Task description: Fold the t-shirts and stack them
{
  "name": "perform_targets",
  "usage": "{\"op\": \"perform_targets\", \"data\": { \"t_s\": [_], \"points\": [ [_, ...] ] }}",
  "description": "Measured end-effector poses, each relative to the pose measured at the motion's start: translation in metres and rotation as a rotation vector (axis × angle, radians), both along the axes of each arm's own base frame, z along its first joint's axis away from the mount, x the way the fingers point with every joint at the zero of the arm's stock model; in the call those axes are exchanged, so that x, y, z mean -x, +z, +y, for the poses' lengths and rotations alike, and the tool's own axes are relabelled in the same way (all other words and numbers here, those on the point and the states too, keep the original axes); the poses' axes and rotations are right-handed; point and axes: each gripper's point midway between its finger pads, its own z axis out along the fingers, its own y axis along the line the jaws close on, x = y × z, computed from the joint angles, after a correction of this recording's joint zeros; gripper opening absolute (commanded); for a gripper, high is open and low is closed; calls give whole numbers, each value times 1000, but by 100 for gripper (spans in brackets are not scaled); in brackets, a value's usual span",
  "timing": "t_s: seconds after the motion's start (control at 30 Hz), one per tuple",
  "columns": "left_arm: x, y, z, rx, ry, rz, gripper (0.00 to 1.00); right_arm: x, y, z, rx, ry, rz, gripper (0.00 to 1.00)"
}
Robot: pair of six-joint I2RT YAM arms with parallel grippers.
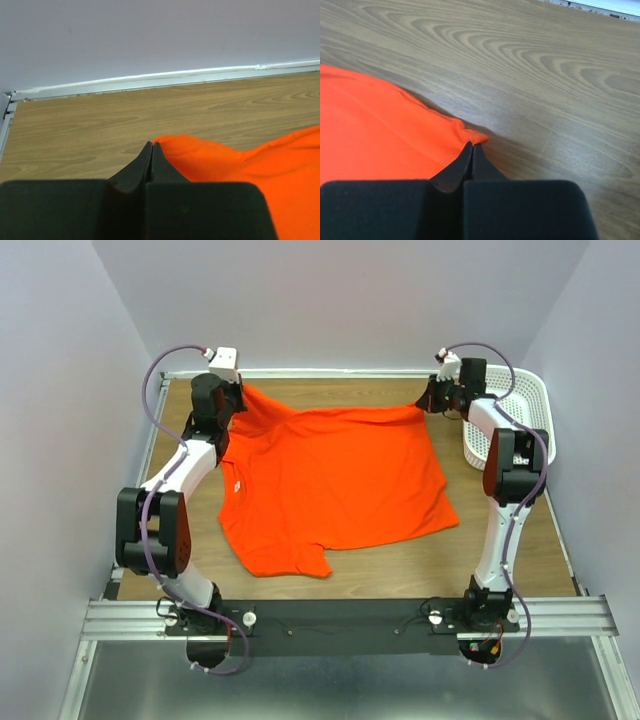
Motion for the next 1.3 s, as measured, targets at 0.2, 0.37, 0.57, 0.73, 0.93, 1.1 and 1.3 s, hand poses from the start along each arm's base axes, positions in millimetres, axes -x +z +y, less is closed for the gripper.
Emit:
{"op": "perform_targets", "data": {
  "t_s": [0.2, 0.37, 0.57, 0.73, 0.93, 1.1, 1.3],
  "points": [
    [16, 15, -3, 12, -22, -25, 0, 10, 15, 2, -10, 13, -16, 2],
    [27, 25, -3, 15, -29, -42, 0, 17, 18, 3, -16, 20, -20, 3],
    [39, 16, -2, 13, -33, -8, 0, 25, 14, -2, -20, 12, -9, 5],
    [41, 10, -2, 11, -33, 11, 0, 32, 15, -8, -22, 4, -7, 4],
    [42, 5, -2, 9, -33, 29, 0, 37, 20, -10, -36, 12, -25, 4],
    [42, -2, -2, 7, -33, 54, 0, 48, 20, -14, -49, 15, -21, 4],
    [43, -4, -2, 6, -33, 59, 0, 48, 26, -23, -57, 8, -47, 4]
  ]
}}
